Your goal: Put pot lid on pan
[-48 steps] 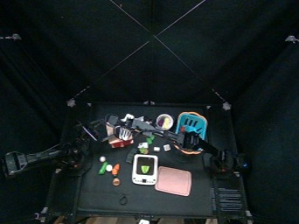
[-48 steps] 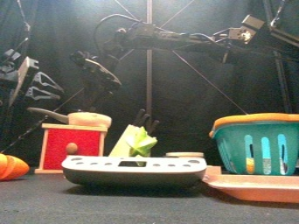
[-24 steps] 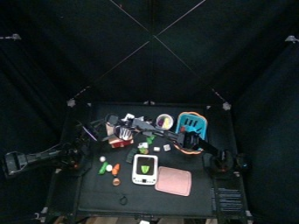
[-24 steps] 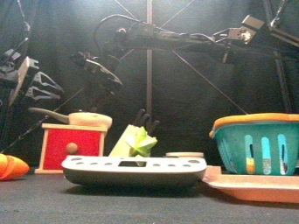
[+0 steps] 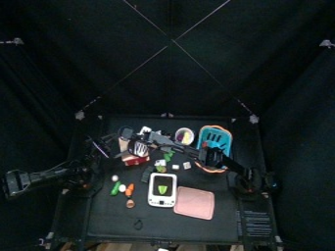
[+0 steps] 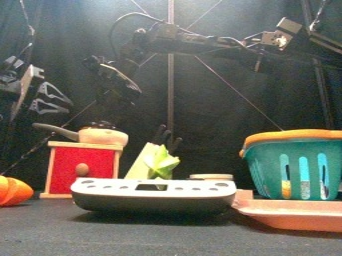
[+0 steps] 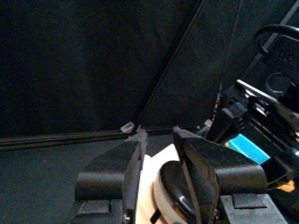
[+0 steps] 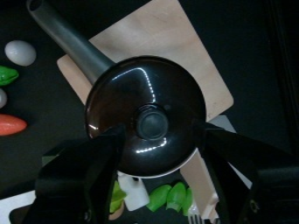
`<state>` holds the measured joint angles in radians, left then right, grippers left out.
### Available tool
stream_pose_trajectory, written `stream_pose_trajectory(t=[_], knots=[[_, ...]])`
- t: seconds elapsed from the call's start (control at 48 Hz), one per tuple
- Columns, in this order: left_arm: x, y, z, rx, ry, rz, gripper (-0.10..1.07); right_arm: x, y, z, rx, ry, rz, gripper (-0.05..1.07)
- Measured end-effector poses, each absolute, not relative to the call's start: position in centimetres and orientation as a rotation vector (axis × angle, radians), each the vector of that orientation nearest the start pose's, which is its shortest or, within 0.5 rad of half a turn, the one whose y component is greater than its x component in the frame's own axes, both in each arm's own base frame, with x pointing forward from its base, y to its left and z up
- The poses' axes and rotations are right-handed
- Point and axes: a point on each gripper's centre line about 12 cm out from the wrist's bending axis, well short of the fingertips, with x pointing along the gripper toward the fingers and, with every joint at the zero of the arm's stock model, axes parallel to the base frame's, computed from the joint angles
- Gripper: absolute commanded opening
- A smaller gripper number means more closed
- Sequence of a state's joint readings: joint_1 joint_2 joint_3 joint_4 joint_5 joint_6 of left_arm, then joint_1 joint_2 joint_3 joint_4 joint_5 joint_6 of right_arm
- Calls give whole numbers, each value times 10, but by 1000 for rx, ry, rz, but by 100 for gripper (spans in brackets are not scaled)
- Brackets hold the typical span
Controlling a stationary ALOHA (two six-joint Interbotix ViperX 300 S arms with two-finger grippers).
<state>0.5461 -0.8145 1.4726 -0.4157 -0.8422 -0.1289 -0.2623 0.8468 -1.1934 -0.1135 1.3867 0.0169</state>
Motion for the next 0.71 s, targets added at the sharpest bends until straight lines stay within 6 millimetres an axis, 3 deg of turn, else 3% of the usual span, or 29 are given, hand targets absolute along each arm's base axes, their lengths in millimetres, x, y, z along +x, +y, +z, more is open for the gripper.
stream_pose_trajectory(t=[0.521, 0.708], knots=[[130, 117, 207, -353, -299, 784, 73, 549, -168, 336, 58, 1085, -422, 95], [131, 116, 203, -366, -268, 781, 73, 547, -163, 338, 70, 1101, -395, 95]])
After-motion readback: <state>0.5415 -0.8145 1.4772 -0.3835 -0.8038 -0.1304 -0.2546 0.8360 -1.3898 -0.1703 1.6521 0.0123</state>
